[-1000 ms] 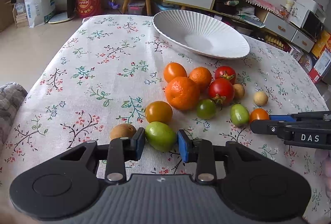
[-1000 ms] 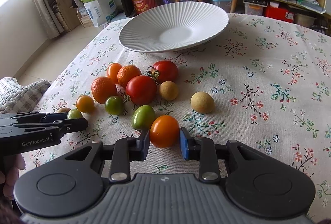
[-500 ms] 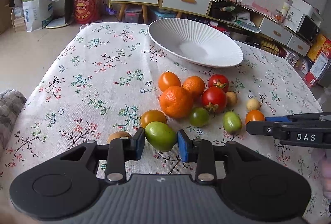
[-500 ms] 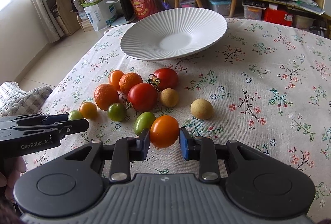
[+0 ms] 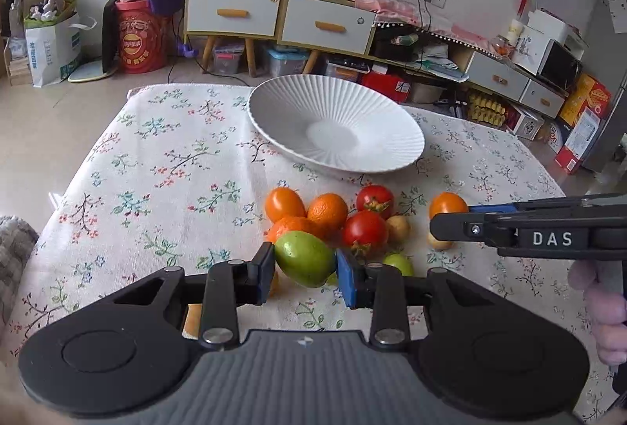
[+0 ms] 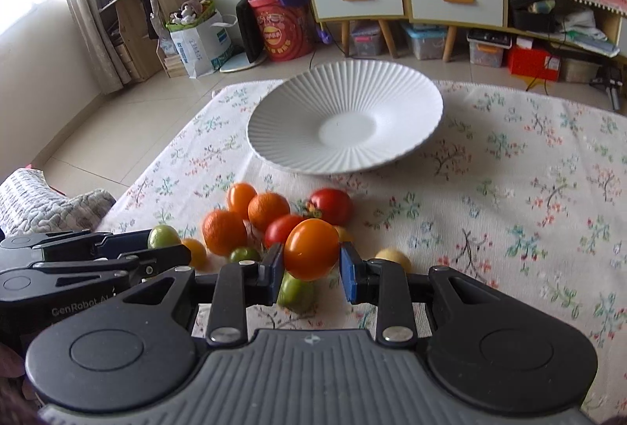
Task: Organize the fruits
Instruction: 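Carry the green plum and orange tomato into the white bowl and open both grippers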
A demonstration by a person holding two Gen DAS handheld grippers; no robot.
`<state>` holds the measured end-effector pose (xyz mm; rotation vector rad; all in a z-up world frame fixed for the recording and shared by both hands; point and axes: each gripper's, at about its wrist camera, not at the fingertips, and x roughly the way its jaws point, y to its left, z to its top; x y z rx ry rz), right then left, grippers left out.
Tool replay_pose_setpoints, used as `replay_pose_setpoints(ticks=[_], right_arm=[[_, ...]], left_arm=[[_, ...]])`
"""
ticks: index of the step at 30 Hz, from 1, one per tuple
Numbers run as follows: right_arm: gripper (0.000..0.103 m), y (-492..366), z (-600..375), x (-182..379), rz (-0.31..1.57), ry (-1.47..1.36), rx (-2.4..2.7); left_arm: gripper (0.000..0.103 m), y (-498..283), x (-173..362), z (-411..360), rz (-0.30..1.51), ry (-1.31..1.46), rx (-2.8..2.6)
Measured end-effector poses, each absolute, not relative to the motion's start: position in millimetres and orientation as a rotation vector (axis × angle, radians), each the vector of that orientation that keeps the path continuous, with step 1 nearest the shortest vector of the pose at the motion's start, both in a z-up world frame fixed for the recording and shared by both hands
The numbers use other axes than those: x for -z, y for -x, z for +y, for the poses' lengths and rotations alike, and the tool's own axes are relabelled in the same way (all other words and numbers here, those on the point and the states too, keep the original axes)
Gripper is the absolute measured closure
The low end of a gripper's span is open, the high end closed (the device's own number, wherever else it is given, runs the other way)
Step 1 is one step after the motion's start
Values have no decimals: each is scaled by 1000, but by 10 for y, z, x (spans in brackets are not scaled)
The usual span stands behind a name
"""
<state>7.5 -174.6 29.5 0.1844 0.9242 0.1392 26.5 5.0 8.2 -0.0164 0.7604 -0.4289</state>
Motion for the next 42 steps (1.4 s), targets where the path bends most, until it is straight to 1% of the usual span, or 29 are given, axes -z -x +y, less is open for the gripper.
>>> replay_pose_setpoints(ticks=[7, 10, 13, 22, 28, 42], right_arm=[[76, -477, -1808, -415, 894, -167, -188], [76, -654, -1868, -408, 878, -148, -223], [76, -814, -1953, -323, 877, -127, -258], [76, -1152, -2140, -16, 911, -147, -269], [76, -1296, -2161, 109, 916, -145, -267], [76, -1402, -2182, 182, 916, -114, -292]], left_arm=[[71, -612, -316, -178, 696, -68, 526], [71, -841, -319, -319, 654, -143, 596], [71, -1058, -231, -418, 628, -189, 646], [71, -1529, 137, -542, 631, -181, 726], [71, -1672, 235, -667, 627, -242, 732], [71, -1771, 328, -695, 636, -288, 738]])
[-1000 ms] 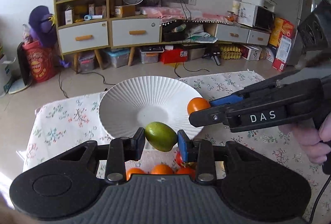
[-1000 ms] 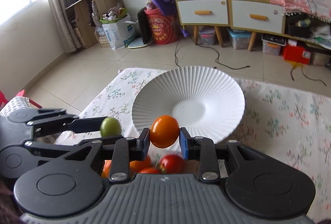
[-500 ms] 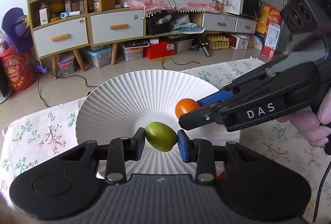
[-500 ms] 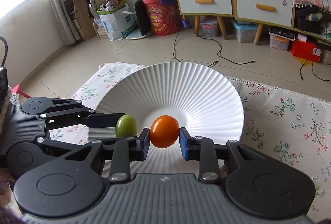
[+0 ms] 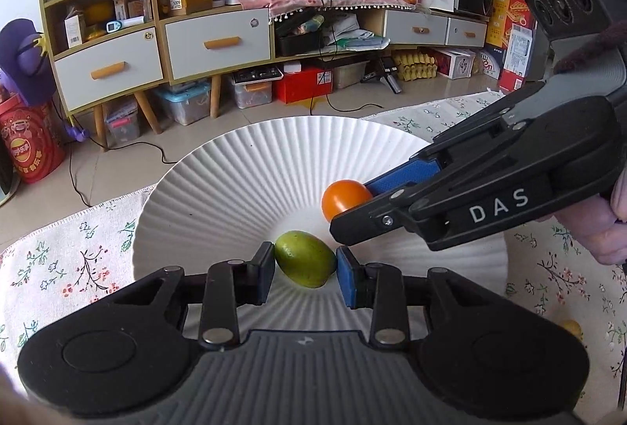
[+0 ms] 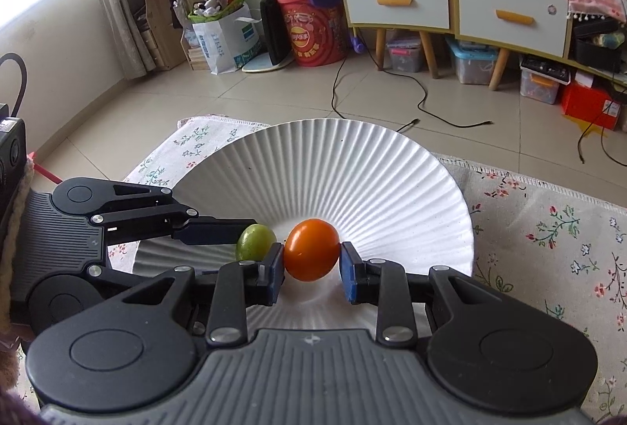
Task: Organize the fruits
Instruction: 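Carry the green plum and orange tomato into the white bowl and open both grippers, then grasp the brown kiwi with the left gripper while the right gripper grasps a green tomato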
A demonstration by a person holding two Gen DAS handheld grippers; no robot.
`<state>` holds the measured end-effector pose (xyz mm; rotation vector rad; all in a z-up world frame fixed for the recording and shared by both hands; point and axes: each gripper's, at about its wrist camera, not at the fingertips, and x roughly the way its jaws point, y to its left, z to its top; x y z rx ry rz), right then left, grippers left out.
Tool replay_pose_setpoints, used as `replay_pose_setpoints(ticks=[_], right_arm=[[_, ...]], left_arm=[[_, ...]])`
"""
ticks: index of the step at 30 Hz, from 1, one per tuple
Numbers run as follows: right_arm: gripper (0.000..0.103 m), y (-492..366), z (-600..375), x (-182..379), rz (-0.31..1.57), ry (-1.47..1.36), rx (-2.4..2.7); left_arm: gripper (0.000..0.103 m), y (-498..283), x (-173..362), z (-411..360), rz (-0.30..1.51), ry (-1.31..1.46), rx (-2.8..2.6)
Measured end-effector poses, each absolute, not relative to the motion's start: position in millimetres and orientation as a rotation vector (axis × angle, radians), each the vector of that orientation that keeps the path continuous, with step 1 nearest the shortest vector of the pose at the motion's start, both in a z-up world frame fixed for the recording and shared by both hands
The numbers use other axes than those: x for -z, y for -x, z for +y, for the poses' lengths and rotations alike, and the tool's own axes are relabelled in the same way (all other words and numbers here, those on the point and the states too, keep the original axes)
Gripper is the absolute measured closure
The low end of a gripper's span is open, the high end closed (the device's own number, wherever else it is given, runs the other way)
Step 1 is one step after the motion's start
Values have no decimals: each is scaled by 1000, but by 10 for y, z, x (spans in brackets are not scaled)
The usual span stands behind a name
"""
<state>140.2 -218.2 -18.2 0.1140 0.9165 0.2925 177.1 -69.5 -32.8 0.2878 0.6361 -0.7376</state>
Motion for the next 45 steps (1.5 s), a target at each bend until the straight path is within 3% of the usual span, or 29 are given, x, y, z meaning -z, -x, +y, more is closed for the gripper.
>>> replay_pose_setpoints(ticks=[14, 20, 27, 34, 39, 45], right_arm=[[70, -1438, -2216, 183, 930, -165, -296], [56, -1356, -2240, 70, 911, -154, -280], [31, -1094, -2270, -143, 872, -152, -256], [15, -817, -2272, -293, 859, -179, -230], [7, -622, -2159, -365, 864, -134, -223], [6, -397, -1981, -355, 860, -82, -260]], left_arm=[[66, -1771, 329, -720, 641, -294, 752], [53, -1718, 244, -664, 667, -273, 736], [24, -1520, 36, -496, 687, -245, 691], [5, -1249, -121, -231, 709, -216, 641], [3, -1007, -182, -75, 700, -244, 616], [3, -836, -212, 40, 694, -270, 580]])
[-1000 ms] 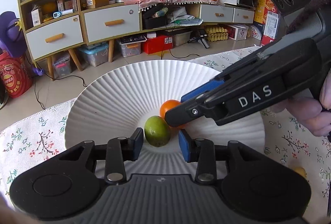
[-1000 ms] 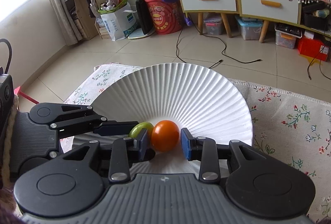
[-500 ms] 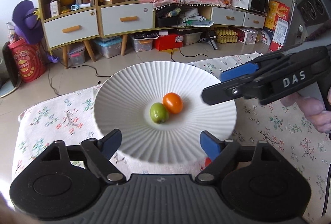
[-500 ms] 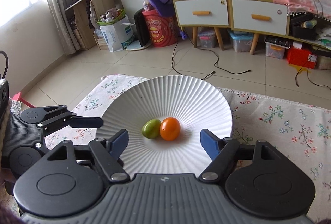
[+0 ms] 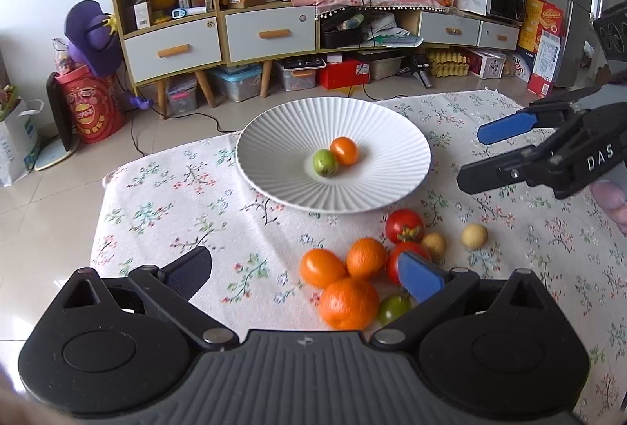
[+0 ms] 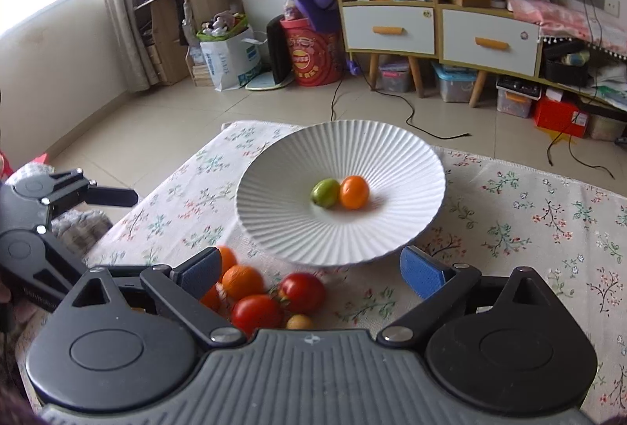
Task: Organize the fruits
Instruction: 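Grasp the brown kiwi with the left gripper while the right gripper grasps a green tomato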
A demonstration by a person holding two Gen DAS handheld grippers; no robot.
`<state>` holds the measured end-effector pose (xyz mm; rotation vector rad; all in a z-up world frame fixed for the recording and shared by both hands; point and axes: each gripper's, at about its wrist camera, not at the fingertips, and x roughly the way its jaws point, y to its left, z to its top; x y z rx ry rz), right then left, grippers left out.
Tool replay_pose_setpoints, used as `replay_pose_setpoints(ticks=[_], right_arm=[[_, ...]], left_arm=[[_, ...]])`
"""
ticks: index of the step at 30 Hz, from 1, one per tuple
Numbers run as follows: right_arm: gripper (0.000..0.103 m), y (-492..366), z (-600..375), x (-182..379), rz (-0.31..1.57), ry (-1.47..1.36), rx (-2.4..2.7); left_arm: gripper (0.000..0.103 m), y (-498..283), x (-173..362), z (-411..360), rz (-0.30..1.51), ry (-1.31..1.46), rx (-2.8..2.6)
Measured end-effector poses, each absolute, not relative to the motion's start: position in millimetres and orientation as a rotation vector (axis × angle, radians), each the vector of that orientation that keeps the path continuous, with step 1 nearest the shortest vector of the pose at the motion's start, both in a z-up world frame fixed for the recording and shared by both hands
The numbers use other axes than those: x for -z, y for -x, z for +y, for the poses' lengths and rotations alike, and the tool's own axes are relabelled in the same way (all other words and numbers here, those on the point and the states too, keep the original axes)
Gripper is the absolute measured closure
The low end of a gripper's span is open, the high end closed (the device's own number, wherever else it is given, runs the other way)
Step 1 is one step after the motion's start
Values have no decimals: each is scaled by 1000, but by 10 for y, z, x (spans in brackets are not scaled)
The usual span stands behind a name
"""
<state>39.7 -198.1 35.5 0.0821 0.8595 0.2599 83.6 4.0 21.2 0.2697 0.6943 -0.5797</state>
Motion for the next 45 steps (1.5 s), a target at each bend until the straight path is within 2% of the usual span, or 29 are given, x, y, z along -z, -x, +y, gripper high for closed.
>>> replay_pose_setpoints(ticks=[7, 18, 30, 33, 35, 40, 45], right_arm=[[6, -185, -1949, -270, 867, -146, -316], [9, 77, -1789, -110, 886, -3, -389], [28, 143, -1686, 48, 947, -12, -439], [35, 99, -1688, 89, 963, -27, -418], [41, 78, -1674, 127, 979, -29, -411], [51, 71, -1660, 179, 996, -19, -412], [57, 62, -1667, 201, 999, -11, -407]], left_arm=[[3, -606, -25, 239, 700, -263, 588], [3, -312, 435, 459, 808, -225, 617], [3, -71, 366, 442, 769, -236, 732], [5, -21, 364, 351, 770, -243, 779], [9, 20, 376, 304, 766, -255, 812], [39, 64, 445, 192, 817, -281, 877], [59, 91, 445, 131, 816, -298, 906]])
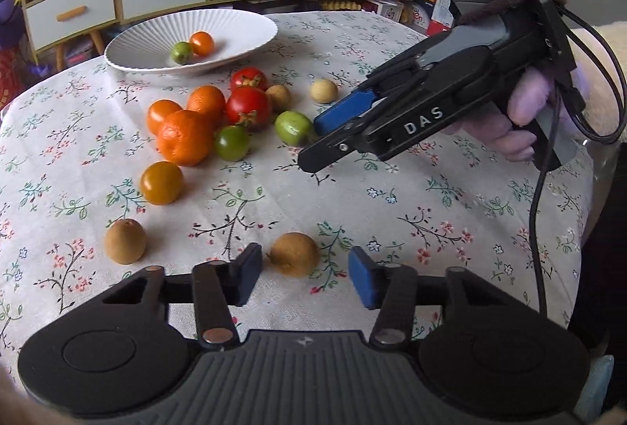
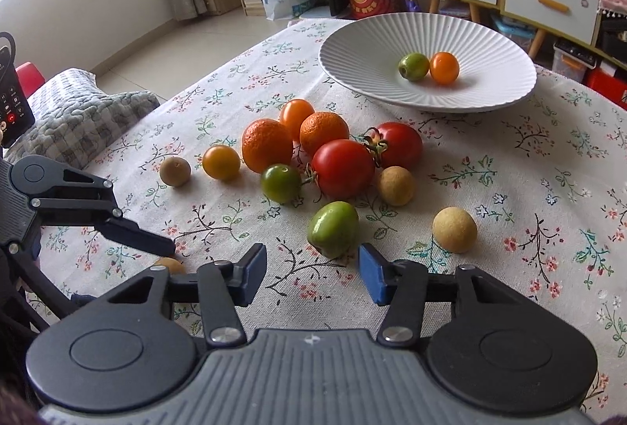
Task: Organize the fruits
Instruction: 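Grasp the brown kiwi with the left gripper while the right gripper grasps a green tomato, then carry the kiwi and green tomato into the white bowl and release both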
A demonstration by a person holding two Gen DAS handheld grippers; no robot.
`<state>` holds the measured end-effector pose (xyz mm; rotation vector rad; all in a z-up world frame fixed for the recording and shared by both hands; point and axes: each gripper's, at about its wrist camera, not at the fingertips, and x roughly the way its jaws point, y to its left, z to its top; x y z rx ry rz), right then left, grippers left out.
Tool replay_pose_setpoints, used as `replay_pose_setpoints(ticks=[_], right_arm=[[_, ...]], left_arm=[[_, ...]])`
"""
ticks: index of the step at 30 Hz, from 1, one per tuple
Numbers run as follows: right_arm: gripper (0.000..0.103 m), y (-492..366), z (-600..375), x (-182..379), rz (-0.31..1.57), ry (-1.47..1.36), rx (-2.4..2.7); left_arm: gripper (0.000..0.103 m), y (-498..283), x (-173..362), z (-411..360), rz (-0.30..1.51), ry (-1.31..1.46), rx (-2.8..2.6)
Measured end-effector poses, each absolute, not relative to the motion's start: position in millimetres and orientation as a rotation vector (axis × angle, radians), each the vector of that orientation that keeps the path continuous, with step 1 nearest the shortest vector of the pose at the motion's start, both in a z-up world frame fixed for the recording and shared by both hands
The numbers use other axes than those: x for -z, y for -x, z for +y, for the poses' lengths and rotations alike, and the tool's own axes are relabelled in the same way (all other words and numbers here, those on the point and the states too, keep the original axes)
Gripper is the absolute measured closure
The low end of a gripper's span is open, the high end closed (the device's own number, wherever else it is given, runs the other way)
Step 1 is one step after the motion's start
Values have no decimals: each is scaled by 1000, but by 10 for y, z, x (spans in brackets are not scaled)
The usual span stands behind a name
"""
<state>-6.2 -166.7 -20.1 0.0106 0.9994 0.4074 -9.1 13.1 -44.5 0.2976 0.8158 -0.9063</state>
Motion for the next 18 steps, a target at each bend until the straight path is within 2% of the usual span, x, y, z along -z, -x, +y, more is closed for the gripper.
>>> replay_pose_setpoints(ticks=[6, 14, 18], right_arm=[[63, 3, -1678, 212, 994, -22, -386], [68, -53, -1673, 223, 986, -31, -367], [76, -75, -1671, 219, 985, -37, -361]], left_arm=[[78, 60, 446, 116, 829, -290, 888], [78, 51, 443, 71, 833, -275, 885], [77, 20, 442, 40, 833, -272, 883]])
